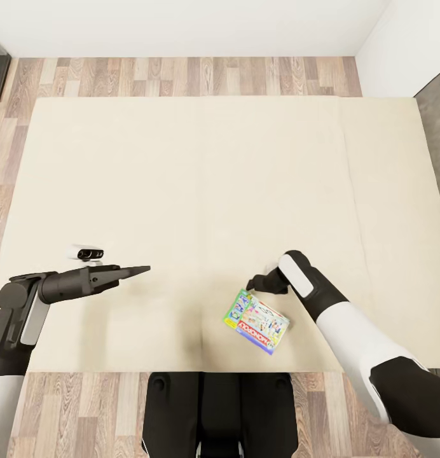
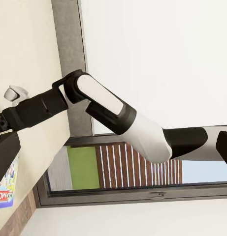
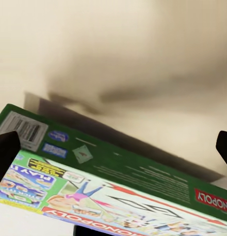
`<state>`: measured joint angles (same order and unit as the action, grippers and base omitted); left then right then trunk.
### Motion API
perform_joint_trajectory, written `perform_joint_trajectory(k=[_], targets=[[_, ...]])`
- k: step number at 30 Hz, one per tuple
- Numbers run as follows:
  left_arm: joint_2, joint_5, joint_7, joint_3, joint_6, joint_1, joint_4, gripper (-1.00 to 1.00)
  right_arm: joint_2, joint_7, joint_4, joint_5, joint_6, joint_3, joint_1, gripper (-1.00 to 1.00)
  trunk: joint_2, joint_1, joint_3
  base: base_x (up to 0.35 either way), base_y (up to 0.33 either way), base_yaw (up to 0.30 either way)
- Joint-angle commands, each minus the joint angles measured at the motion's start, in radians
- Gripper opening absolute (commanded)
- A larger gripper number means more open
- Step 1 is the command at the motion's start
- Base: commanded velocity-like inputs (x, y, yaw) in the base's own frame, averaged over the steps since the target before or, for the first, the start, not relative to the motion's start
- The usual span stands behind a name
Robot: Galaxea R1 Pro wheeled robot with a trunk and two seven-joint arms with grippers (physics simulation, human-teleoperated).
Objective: Put all the toys in the child's room - the three board games (two on the bed and one on the table), the two jigsaw puzzles on the table, and the tennis ball on the table - inside the toy box on the table in the child's room.
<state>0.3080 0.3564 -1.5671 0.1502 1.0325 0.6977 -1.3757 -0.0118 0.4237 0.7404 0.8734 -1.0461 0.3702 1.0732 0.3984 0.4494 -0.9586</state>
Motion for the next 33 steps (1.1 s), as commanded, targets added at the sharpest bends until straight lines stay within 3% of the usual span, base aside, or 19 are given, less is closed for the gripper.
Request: perform_joint_trajectory(k=[1, 11, 14, 22, 33], targets=[[0.0, 0.0, -0.004, 0.0, 0.011, 0.0, 0.0, 1.0, -0.001, 0.009, 0.003, 0.011, -0.001, 0.006, 0.001, 1.0, 0.002, 0.001, -0.001, 0.0, 0.0, 0.0], [0.0, 0.0, -0.004, 0.0, 0.011, 0.0, 0.0, 1.0, -0.003, -0.022, 0.011, 0.014, -0.001, 0.013, 0.001, 1.0, 0.002, 0.001, -0.001, 0.0, 0.0, 0.0], [0.0, 0.0, -0.004, -0.001, 0.011, 0.0, 0.0, 1.0, -0.015, -0.046, 0.011, 0.013, -0.001, 0.02, 0.001, 1.0, 0.002, 0.001, -0.001, 0.0, 0.0, 0.0], [0.0, 0.0, -0.004, 0.0, 0.011, 0.0, 0.0, 1.0, -0.037, -0.131, 0.023, 0.013, -0.001, 0.097, 0.001, 1.0, 0.002, 0.001, -0.001, 0.0, 0.0, 0.0], [0.0, 0.0, -0.004, -0.001, 0.011, 0.0, 0.0, 1.0, -0.083, -0.189, 0.052, 0.016, -0.001, 0.136, 0.0, 1.0, 0.002, 0.001, -0.001, 0.0, 0.0, 0.0]])
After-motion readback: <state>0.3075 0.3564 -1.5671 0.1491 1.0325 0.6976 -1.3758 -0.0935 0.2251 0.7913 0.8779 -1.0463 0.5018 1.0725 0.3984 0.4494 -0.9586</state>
